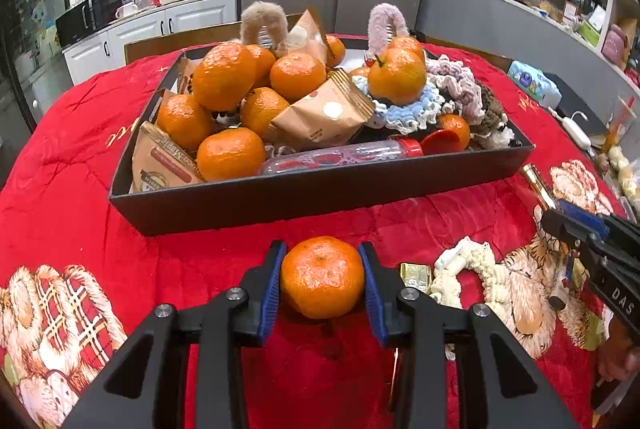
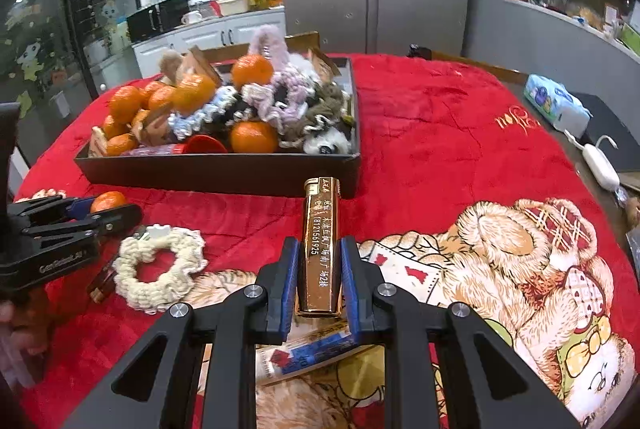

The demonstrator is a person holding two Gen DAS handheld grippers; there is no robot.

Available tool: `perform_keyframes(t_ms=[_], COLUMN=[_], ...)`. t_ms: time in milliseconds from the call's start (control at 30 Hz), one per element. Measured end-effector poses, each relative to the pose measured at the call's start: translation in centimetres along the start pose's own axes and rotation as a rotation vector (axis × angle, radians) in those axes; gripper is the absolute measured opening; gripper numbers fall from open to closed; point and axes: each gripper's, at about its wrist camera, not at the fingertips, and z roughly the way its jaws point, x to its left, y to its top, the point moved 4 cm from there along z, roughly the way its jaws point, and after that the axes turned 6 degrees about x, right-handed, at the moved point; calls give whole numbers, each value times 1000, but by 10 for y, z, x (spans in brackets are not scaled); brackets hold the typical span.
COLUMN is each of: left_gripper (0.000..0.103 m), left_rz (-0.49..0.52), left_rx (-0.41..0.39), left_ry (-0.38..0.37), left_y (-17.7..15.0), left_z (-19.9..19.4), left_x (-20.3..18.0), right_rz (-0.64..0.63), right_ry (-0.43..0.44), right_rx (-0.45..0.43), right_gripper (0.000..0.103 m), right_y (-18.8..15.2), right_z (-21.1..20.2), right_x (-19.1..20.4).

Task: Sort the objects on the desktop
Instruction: 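Lift the orange and gold box with both tools and carry them over the tray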

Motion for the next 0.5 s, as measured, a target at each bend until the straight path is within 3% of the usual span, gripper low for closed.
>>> perform_keyframes(t_ms=[333, 500], left_gripper=[38, 38], left_rz=[-16, 4], left_rx=[-46, -109], left_ry=[13, 19], left_y=[8, 11], left_z=[-4, -22], left_x=[-4, -5], right_rz=[-58, -85], right_ry=[22, 49], right_rx=[-79, -136], right_gripper=[20, 20], right_y=[-3, -3], right_z=[-17, -28], right_x=[12, 18])
